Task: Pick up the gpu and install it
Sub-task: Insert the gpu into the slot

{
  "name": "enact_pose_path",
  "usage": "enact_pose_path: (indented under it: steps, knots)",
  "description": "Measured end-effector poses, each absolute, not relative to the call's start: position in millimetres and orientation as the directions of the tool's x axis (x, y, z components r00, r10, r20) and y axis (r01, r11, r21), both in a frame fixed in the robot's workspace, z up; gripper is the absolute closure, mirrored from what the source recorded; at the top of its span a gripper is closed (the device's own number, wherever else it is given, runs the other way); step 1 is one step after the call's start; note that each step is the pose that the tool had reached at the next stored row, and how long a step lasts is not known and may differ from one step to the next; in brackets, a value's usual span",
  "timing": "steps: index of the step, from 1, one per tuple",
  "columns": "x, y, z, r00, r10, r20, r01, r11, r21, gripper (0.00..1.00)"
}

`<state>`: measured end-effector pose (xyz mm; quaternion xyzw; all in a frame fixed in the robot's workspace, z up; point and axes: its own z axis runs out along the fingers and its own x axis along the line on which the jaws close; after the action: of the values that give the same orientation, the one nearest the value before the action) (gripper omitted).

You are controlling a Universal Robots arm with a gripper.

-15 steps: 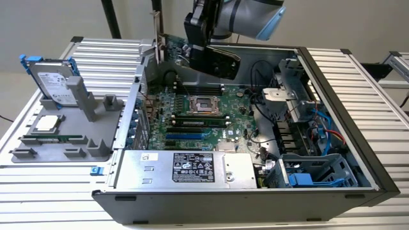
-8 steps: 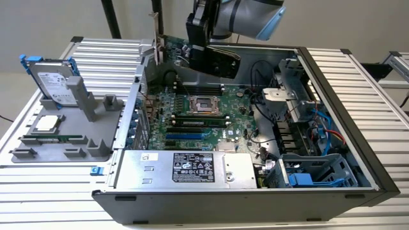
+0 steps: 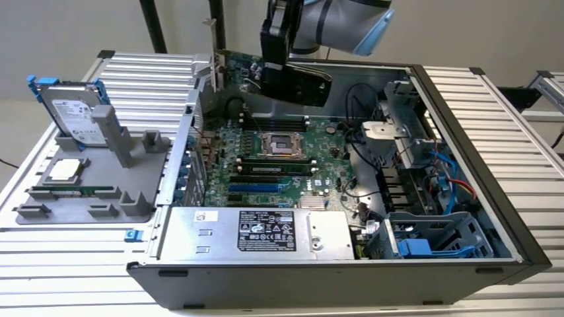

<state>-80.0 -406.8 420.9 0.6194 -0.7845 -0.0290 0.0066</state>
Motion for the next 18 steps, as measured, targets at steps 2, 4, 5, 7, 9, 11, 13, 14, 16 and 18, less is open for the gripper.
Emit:
enact_pose_path:
  steps: [2,4,5,7,9,11,13,14,16,18]
  knots:
    - [-80.0,-406.8,421.0,-0.217,-0.976,-0.025,-0.975,0.215,0.054,1.0]
    - [-80.0,-406.8,421.0,-0.2,-0.979,-0.025,-0.979,0.199,0.054,1.0]
    - [-80.0,-406.8,421.0,-0.192,-0.981,-0.025,-0.98,0.191,0.054,1.0]
    - [-80.0,-406.8,420.9,-0.176,-0.984,-0.025,-0.983,0.175,0.054,1.0]
    - [-80.0,-406.8,420.9,-0.16,-0.987,-0.025,-0.986,0.159,0.054,1.0]
    - [-80.0,-406.8,420.9,-0.145,-0.989,-0.026,-0.988,0.143,0.054,1.0]
    - [-80.0,-406.8,420.9,-0.129,-0.991,-0.025,-0.99,0.127,0.054,1.0]
    - [-80.0,-406.8,420.9,-0.121,-0.992,-0.025,-0.991,0.119,0.054,1.0]
    - [-80.0,-406.8,420.9,-0.105,-0.994,-0.025,-0.993,0.103,0.054,1.0]
    - [-80.0,-406.8,420.9,-0.088,-0.996,-0.025,-0.995,0.087,0.054,1.0]
